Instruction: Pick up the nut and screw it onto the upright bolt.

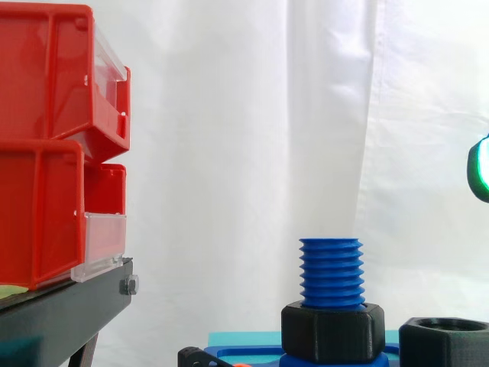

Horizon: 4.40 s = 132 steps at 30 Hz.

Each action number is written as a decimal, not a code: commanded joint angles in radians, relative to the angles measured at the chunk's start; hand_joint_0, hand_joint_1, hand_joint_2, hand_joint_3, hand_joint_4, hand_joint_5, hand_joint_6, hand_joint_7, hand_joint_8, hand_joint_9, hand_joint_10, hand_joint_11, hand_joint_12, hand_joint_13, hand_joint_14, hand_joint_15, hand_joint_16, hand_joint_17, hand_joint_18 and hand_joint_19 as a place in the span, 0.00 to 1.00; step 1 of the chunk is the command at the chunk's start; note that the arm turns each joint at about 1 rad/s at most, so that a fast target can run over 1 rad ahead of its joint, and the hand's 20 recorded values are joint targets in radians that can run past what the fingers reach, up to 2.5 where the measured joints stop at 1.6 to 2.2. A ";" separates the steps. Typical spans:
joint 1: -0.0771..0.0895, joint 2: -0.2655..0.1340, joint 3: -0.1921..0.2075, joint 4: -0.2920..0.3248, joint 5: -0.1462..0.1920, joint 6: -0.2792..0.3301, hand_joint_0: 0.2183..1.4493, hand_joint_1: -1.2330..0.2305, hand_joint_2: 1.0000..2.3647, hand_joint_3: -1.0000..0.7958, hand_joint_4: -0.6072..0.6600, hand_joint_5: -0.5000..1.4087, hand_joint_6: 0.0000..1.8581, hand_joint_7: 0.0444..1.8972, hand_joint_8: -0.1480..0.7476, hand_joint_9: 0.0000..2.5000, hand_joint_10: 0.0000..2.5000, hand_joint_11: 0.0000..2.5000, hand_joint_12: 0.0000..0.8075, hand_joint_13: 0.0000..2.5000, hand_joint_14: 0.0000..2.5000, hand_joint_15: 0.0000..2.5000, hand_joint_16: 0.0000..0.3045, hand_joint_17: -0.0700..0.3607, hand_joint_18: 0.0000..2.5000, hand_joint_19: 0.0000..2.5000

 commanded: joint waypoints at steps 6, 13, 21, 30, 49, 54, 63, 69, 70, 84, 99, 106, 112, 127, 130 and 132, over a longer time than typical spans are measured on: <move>0.062 -0.003 -0.001 0.003 0.102 -0.018 0.26 0.58 0.00 0.30 0.66 0.15 0.27 0.40 0.53 0.21 0.00 0.08 0.49 0.12 0.00 0.00 0.17 0.44 0.07 0.01; 0.100 -0.001 -0.001 0.029 0.159 -0.042 0.26 0.57 0.00 0.30 0.66 0.15 0.27 0.40 0.53 0.21 0.00 0.08 0.49 0.13 0.00 0.00 0.17 0.44 0.08 0.01; 0.135 -0.003 -0.026 0.089 0.191 -0.085 0.26 0.57 0.00 0.31 0.66 0.15 0.27 0.40 0.53 0.21 0.00 0.08 0.49 0.13 0.00 0.00 0.17 0.43 0.09 0.01; 0.166 -0.004 -0.096 0.262 0.228 -0.134 0.26 0.57 0.00 0.31 0.67 0.15 0.27 0.40 0.53 0.21 0.00 0.08 0.49 0.13 0.00 0.00 0.17 0.43 0.09 0.02; 0.164 -0.042 -0.096 0.299 0.230 -0.245 0.19 0.42 0.00 0.28 0.67 0.14 0.27 0.40 0.53 0.20 0.00 0.07 0.52 0.14 0.00 0.00 0.19 0.46 0.11 0.00; 0.163 -0.062 -0.096 0.330 0.230 -0.294 0.18 0.41 0.00 0.28 0.67 0.14 0.27 0.39 0.53 0.19 0.00 0.05 0.53 0.13 0.00 0.00 0.19 0.47 0.10 0.00; 0.151 -0.075 -0.096 0.364 0.265 -0.398 0.17 0.40 0.00 0.28 0.67 0.13 0.27 0.36 0.53 0.17 0.00 0.02 0.53 0.12 0.00 0.00 0.20 0.47 0.10 0.00; 0.151 -0.104 -0.096 0.390 0.297 -0.424 0.17 0.42 0.00 0.28 0.67 0.13 0.27 0.37 0.53 0.17 0.00 0.01 0.53 0.12 0.00 0.00 0.20 0.47 0.09 0.00; 0.149 -0.119 -0.096 0.413 0.297 -0.432 0.17 0.42 0.00 0.28 0.67 0.13 0.27 0.36 0.53 0.17 0.00 0.01 0.53 0.12 0.00 0.00 0.20 0.47 0.09 0.00; 0.137 -0.191 -0.096 0.488 0.305 -0.437 0.17 0.44 0.00 0.28 0.67 0.13 0.27 0.37 0.53 0.17 0.00 0.01 0.53 0.12 0.00 0.00 0.20 0.47 0.09 0.00; 0.108 -0.210 -0.096 0.531 0.306 -0.472 0.17 0.44 0.00 0.28 0.68 0.14 0.27 0.37 0.54 0.17 0.00 0.02 0.53 0.12 0.00 0.00 0.20 0.48 0.10 0.00; 0.103 -0.213 -0.096 0.589 0.309 -0.489 0.13 0.44 0.00 0.28 0.69 0.13 0.27 0.38 0.56 0.16 0.00 0.02 0.57 0.12 0.00 0.00 0.22 0.51 0.10 0.00; 0.103 -0.213 -0.098 0.594 0.309 -0.499 0.11 0.44 0.00 0.28 0.69 0.13 0.27 0.38 0.56 0.15 0.00 0.02 0.58 0.11 0.00 0.00 0.23 0.52 0.09 0.00; 0.111 -0.213 -0.096 0.583 0.319 -0.516 0.12 0.44 0.00 0.28 0.69 0.13 0.27 0.38 0.56 0.14 0.00 0.02 0.58 0.10 0.00 0.00 0.23 0.52 0.09 0.00; 0.112 -0.214 -0.096 0.583 0.319 -0.516 0.12 0.45 0.00 0.28 0.69 0.13 0.27 0.38 0.56 0.14 0.00 0.01 0.58 0.10 0.00 0.00 0.23 0.52 0.08 0.00; 0.112 -0.214 -0.098 0.583 0.319 -0.516 0.12 0.45 0.00 0.28 0.69 0.13 0.27 0.38 0.56 0.14 0.00 0.02 0.58 0.10 0.00 0.00 0.23 0.52 0.08 0.00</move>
